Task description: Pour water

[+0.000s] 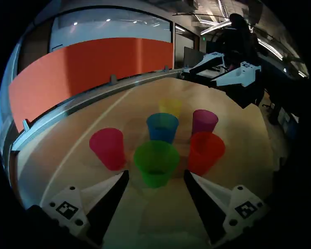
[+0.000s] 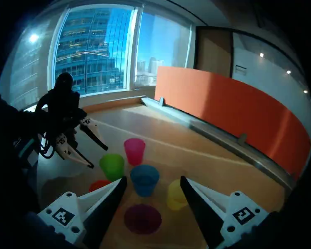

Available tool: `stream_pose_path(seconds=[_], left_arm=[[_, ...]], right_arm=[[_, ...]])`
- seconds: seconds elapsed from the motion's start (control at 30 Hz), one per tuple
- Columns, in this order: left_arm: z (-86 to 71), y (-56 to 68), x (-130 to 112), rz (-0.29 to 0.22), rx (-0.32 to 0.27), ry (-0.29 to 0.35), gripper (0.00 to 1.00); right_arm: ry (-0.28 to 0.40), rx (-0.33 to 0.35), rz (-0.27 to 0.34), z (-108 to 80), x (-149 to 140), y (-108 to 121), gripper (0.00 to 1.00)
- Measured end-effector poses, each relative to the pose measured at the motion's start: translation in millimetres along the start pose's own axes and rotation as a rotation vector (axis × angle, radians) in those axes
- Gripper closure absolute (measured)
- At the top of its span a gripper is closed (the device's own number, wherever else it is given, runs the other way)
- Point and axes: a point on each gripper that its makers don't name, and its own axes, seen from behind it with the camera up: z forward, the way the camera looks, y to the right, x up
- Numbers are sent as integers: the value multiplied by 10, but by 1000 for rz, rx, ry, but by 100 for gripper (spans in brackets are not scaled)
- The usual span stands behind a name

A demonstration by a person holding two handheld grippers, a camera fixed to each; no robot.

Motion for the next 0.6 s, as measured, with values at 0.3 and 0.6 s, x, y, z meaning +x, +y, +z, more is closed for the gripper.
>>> stream_pose_path(seconds=[0.3,0.6], left_arm=[[213,32,-20,10,-24,-26,1],[380,26,19,9,-34,-29,2]], right_arm=[[-6,17,16,145,-40,-1,0],[-13,23,17,237,-59,4,0]])
